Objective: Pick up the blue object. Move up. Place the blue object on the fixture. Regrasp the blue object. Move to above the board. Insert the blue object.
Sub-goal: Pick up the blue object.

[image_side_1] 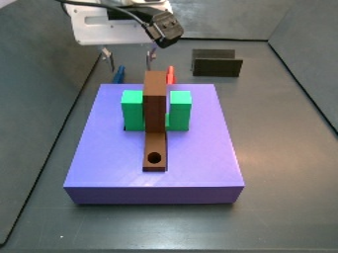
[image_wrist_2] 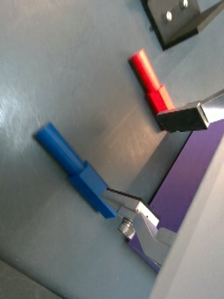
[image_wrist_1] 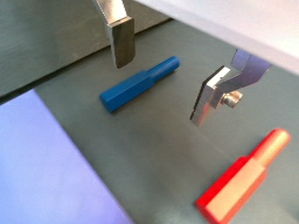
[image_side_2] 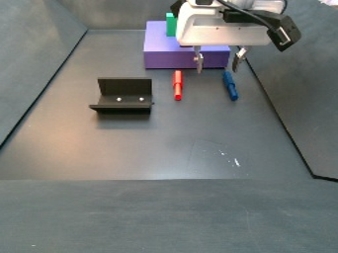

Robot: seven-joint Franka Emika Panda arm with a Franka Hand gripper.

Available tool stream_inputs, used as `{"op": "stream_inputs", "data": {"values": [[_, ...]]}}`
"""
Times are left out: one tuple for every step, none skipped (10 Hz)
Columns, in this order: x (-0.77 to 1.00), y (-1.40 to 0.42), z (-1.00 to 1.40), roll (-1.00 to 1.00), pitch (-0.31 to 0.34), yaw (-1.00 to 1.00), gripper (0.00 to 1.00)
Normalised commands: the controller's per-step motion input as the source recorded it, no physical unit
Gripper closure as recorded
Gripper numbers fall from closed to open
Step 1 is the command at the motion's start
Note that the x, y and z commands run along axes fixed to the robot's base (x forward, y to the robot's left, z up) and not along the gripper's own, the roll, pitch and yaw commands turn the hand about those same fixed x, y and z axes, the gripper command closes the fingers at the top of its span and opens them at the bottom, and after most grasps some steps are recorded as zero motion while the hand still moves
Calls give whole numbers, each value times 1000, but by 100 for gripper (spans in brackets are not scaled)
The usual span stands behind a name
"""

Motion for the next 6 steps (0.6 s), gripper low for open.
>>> {"op": "stream_inputs", "data": {"values": [[-137, -171, -169, -57, -219, 100, 0], [-146, -103, -60, -70, -214, 57, 0], [-163, -69, -100, -87, -230, 23, 0], [-169, -51, -129, -91, -234, 9, 0], [-137, -37, -137, -90, -233, 0, 0], [-134, -31, -183, -91, -241, 0, 0]]}}
